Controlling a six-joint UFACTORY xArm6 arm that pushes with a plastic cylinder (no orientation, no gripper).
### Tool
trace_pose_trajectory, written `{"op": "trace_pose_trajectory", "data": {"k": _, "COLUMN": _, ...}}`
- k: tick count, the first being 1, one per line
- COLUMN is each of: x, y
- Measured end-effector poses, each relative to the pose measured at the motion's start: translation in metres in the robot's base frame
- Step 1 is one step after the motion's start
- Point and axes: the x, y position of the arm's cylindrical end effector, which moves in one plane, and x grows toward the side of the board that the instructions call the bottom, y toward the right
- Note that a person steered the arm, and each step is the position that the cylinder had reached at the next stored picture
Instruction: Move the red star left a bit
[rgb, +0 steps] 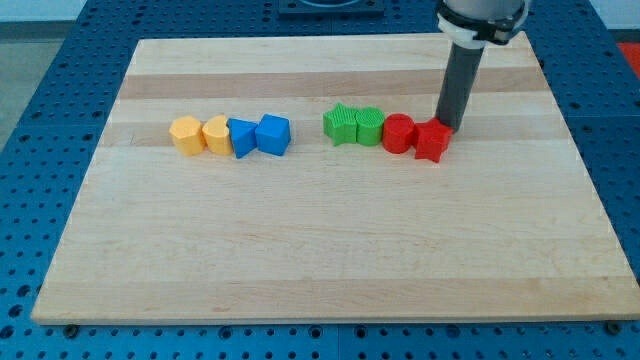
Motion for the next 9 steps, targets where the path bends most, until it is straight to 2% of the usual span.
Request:
{"op": "trace_pose_trajectory", "data": {"k": 2, "x": 0.032, "y": 0.010}}
{"op": "trace_pose_trajectory", "data": {"k": 3, "x": 0.069, "y": 0.010}}
{"op": "trace_pose_trajectory", "data": {"k": 4, "x": 0.080, "y": 0.004}}
{"op": "trace_pose_trajectory", "data": {"k": 6, "x": 0.068, "y": 0.055}}
{"op": "trace_pose_trajectory", "data": {"k": 7, "x": 0.048, "y": 0.057}}
{"op": "trace_pose_trajectory", "data": {"k": 9, "x": 0.044, "y": 0.003}}
